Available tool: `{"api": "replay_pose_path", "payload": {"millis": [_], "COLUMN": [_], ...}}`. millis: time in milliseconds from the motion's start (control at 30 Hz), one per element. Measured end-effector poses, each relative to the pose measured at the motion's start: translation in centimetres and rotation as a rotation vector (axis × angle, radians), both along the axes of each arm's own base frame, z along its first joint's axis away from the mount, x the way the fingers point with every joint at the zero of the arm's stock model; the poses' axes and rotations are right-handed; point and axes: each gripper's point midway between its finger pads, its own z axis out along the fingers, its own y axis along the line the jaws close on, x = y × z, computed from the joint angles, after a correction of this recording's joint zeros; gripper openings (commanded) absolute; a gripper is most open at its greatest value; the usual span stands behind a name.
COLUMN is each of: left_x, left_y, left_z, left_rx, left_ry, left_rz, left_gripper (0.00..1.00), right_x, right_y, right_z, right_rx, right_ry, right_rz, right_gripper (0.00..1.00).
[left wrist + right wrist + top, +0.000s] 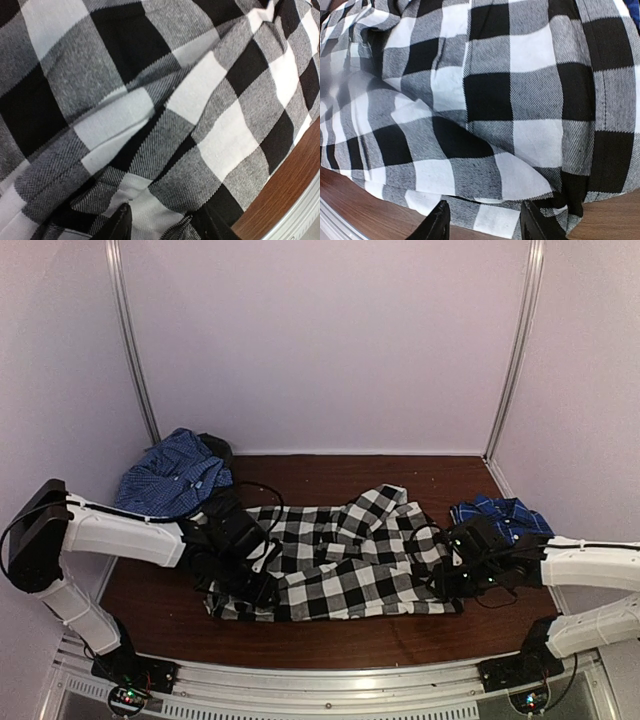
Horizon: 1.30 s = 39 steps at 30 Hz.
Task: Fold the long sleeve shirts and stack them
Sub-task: Move the 1/3-folded shirt to the center of the board, then pick up the sleeve from the 1/3-folded shirt.
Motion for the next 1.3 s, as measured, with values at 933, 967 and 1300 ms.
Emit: {"api": "replay_pose_path", "payload": {"millis": [933,967,1300], "left_x": [11.5,11.8,14.7], "left_y": [-8.2,-8.7,-11.1], "left_z": [7.8,7.4,4.7], "left_rx": [-0.081,-0.089,-0.179], "left_ry": [-0.280,-0.272,-0.195], "left_rz": [-0.019,-0.032,-0.128], "left_gripper": [0.97,0.95,0.67], "right_x": [-2.5,-2.8,-2.2], "right_y": [1.5,1.4,1.5], "right_z": [-3.6,-3.6,-2.0], "right_rx": [-0.002,0.001,-0.053], "right_ry": [0.030,0.034,0.033], "right_rz": [0.051,0.048,0.046], "right_gripper": [0.49,0.49,0.51]}}
